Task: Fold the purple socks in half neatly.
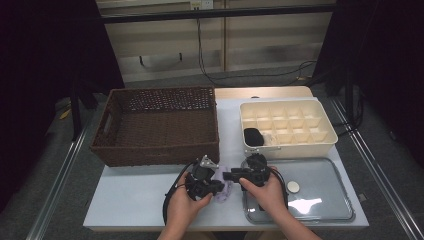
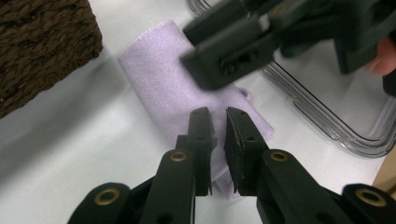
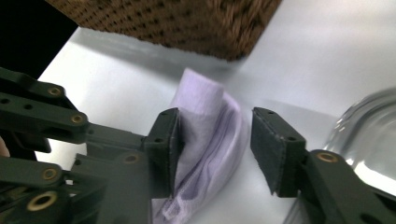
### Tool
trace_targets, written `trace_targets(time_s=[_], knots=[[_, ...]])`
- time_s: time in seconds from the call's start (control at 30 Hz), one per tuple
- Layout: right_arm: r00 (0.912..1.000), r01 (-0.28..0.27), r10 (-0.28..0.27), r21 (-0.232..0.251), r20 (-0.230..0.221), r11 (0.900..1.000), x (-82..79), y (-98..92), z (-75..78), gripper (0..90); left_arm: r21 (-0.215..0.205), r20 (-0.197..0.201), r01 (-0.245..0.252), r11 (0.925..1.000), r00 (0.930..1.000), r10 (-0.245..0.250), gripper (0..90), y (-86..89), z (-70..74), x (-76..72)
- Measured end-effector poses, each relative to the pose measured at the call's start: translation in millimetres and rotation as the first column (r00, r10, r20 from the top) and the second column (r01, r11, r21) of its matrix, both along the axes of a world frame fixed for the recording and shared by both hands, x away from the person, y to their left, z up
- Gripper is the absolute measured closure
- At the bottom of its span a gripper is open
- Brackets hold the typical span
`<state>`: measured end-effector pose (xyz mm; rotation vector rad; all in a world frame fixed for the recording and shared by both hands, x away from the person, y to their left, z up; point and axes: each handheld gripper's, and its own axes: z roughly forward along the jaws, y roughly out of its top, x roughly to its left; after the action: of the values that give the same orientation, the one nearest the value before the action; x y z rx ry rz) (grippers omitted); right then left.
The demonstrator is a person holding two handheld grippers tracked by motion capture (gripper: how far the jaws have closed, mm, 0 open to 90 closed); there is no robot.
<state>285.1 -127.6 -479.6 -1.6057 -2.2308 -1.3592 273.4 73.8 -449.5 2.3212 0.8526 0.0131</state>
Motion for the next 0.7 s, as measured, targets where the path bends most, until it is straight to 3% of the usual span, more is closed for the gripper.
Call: trace_targets(time_s=[0.07, 0.13, 0.2, 0.23, 0.27, 0.4, 0.5, 0.63, 0.7], knots=[[0.9997, 0.004, -0.005, -0.005, -0.023, 1.0, 1.1, 2.1, -4.0, 51.3, 0.004, 0.003, 0.002, 1.0, 1.0, -0.002, 79.9, -0.2, -0.1, -0.2], [0.9984, 0.018, -0.017, 0.022, -0.053, 1.0, 2.6, 1.8, -6.5, 51.3, 0.001, 0.003, -0.002, 1.0, 1.0, 0.002, 79.3, 1.0, -0.4, -0.5], [0.9982, 0.017, -0.016, 0.022, -0.059, 1.0, 3.5, 1.5, -6.6, 52.3, 0.001, 0.003, -0.005, 1.0, 1.0, 0.005, 78.4, 1.4, -0.5, -0.7], [0.9961, 0.016, -0.013, 0.04, -0.087, 0.999, 4.5, 2.5, -7.4, 61.7, 0.001, 0.009, -0.01, 0.9999, 0.9999, 0.01, 77.4, 1.7, -0.5, -0.9], [0.9936, 0.007, -0.001, 0.057, -0.113, 0.998, 5.6, 3.0, -8.8, 64.5, 0.011, 0.009, 0.005, 0.9999, 1.0, -0.005, 77.2, 3.0, -0.5, -0.4], [0.9858, 0.003, 0.014, 0.1, -0.168, 0.995, 10.8, 3.1, -8.8, 73.8, -0.004, 0.025, -0.022, 0.9997, 0.9994, 0.022, 71.5, 5.8, -0.9, -0.8], [0.9845, -0.007, 0.031, 0.136, -0.173, 0.991, 13.3, -0.9, -6.3, 81.5, -0.016, 0.023, -0.029, 0.9994, 0.9993, 0.03, 66.6, 13.0, 1.8, 1.2], [0.9879, -0.017, 0.041, 0.156, -0.15, 0.988, 16.3, -11.7, 2.4, 82.8, -0.021, 0.058, -0.031, 0.9993, 0.9978, 0.032, 50.7, 20.6, 0.8, 3.2], [0.9875, -0.025, 0.049, 0.156, -0.15, 0.988, 17.6, -15.2, 6.4, 83.0, -0.023, 0.065, -0.029, 0.9993, 0.9974, 0.03, 48.0, 21.7, -3.4, 4.2]])
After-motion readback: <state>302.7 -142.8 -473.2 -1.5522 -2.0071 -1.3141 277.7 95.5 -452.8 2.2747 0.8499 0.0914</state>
